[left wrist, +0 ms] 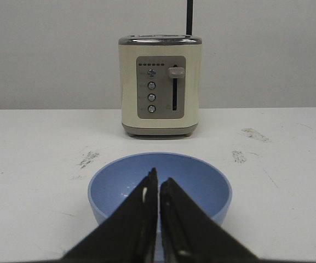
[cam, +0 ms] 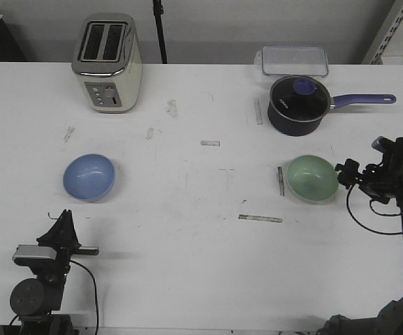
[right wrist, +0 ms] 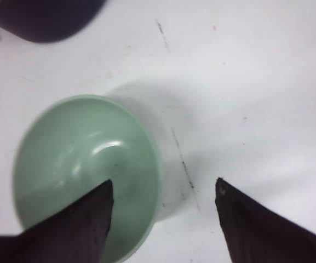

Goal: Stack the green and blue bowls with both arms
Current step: 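Reach the right gripper forward and grip the rim of the green bowl, then slide the green bowl with the right gripper toward the table center, then release the green bowl and retract the right gripper to rest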

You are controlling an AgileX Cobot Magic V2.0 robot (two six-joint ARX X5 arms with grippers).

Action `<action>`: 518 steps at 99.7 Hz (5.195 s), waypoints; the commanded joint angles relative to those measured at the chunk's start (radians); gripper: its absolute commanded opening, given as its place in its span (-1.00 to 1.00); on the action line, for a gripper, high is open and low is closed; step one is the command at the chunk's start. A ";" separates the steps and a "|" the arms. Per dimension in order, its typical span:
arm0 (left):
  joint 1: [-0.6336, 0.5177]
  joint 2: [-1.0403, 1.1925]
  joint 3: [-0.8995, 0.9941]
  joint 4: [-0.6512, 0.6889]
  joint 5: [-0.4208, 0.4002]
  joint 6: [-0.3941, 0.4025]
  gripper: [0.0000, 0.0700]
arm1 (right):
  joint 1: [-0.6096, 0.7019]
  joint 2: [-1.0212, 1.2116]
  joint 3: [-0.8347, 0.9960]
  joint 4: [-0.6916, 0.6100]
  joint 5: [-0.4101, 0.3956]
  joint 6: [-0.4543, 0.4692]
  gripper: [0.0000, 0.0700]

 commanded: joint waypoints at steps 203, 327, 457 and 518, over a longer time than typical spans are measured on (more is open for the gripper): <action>0.000 -0.002 -0.022 0.015 0.004 -0.007 -0.99 | 0.684 0.143 0.001 0.261 0.098 0.278 -0.97; 0.000 -0.002 -0.022 0.015 0.004 -0.007 -0.99 | 0.820 0.285 0.001 0.311 0.132 0.492 -0.97; 0.000 -0.002 -0.022 0.015 0.004 -0.007 -0.99 | 0.546 -0.341 -0.323 0.717 0.237 -0.153 -0.71; 0.000 -0.002 -0.022 0.015 0.004 -0.007 -0.99 | 0.314 -0.814 -0.817 0.890 0.236 -0.097 -0.96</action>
